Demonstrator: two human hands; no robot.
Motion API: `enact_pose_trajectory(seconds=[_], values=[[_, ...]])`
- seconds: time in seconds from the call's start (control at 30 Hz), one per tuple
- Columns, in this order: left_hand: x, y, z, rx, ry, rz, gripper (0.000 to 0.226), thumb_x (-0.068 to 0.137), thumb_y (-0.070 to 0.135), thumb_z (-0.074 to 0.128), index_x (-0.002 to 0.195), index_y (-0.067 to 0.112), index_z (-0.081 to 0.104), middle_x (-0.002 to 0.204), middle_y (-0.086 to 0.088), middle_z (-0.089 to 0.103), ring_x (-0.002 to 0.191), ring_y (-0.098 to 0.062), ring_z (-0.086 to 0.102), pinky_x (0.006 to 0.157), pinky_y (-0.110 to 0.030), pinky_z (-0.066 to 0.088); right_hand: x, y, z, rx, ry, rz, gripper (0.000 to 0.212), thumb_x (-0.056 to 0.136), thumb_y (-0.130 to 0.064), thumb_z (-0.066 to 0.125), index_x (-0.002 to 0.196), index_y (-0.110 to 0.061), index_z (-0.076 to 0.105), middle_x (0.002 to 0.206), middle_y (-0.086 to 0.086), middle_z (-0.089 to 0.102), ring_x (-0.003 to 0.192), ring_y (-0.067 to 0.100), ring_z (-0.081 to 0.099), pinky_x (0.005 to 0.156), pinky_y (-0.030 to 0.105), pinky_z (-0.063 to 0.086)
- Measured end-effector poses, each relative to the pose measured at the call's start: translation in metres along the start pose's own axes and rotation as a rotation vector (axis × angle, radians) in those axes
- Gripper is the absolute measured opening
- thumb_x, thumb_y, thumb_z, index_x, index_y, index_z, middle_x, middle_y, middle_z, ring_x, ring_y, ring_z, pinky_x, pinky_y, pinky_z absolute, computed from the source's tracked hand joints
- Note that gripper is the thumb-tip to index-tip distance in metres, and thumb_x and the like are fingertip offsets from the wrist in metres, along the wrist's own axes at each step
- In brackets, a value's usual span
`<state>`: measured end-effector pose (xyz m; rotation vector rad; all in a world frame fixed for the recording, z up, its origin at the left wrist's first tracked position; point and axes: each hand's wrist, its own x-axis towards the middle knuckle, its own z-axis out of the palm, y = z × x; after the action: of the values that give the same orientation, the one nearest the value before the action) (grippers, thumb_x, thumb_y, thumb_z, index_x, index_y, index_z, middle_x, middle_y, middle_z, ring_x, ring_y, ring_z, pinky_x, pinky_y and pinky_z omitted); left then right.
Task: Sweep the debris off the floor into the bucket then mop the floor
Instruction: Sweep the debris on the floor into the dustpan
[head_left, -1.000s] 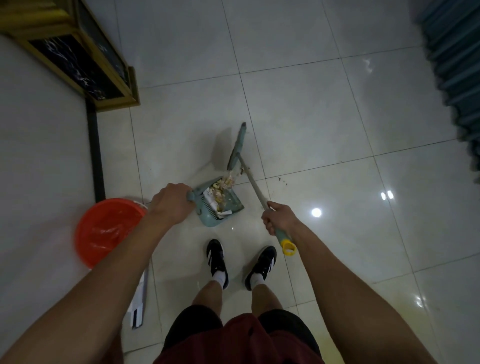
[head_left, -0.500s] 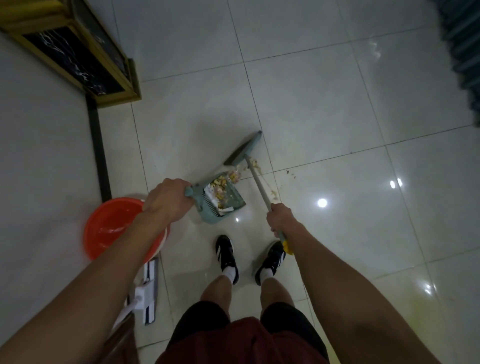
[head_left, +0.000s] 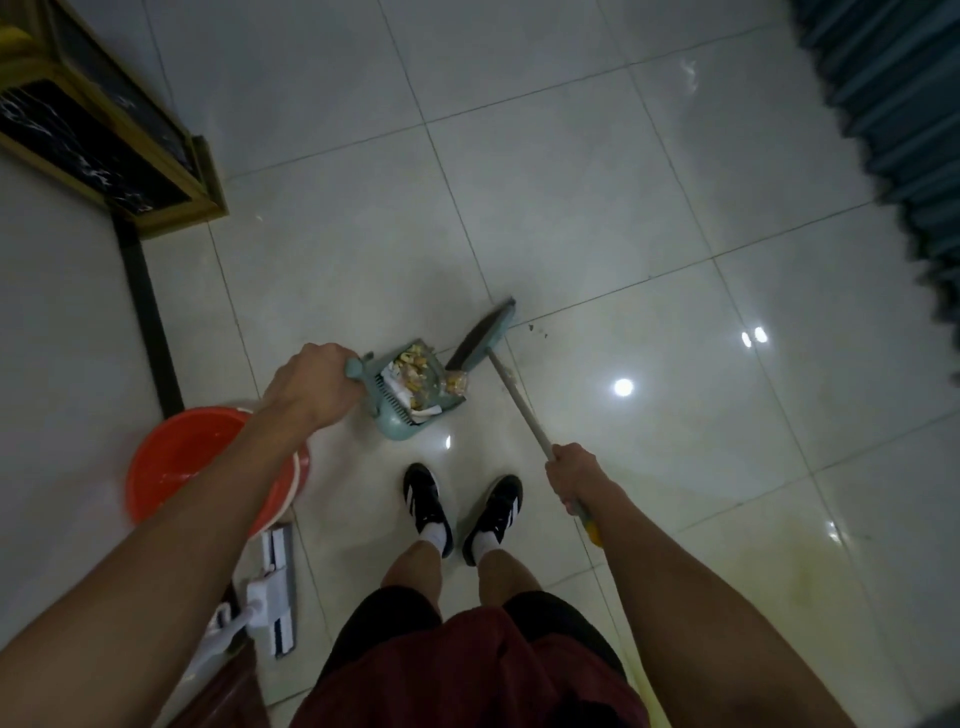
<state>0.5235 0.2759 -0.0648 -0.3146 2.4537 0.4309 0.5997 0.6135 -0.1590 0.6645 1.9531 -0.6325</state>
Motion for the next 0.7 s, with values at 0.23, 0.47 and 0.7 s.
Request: enact_pose_trajectory(seconds=[0.23, 0.47, 0.7], values=[[-0.008, 0.053, 0.020, 0.088, 0.001, 0.072, 0.012, 0.082, 0.026, 0.069, 0.094, 0.025, 0.071, 0.102, -0.015, 0.070, 0.092, -0.036, 0.067, 0.071, -0.032, 0.049, -0.020, 0.040, -0.036, 0.249, 0.071, -0.016, 0.035, 0.095, -0.009, 0.049, 0.126, 0.002, 0.061, 0.091, 0.027, 0.070, 0.058, 0.029, 0.058, 0.056, 0.038, 0.056], [-0.013, 0.077, 0.026, 0.122, -0.006, 0.105, 0.009, 0.084, 0.029, 0.069, 0.080, 0.030, 0.061, 0.099, -0.015, 0.069, 0.090, -0.037, 0.067, 0.072, -0.033, 0.049, -0.019, 0.071, -0.053, 0.306, 0.148, 0.033, 0.033, 0.095, -0.008, 0.049, 0.126, -0.003, 0.058, 0.106, 0.020, 0.067, 0.067, 0.030, 0.069, 0.050, 0.039, 0.061], [-0.008, 0.077, 0.032, 0.129, 0.001, 0.102, 0.014, 0.085, 0.032, 0.068, 0.075, 0.029, 0.059, 0.090, -0.012, 0.067, 0.084, -0.036, 0.066, 0.067, -0.031, 0.046, 0.011, 0.069, -0.079, 0.051, 0.297, -0.038, 0.027, 0.089, -0.007, 0.053, 0.114, -0.001, 0.061, 0.103, 0.016, 0.068, 0.074, 0.029, 0.067, 0.065, 0.034, 0.060]])
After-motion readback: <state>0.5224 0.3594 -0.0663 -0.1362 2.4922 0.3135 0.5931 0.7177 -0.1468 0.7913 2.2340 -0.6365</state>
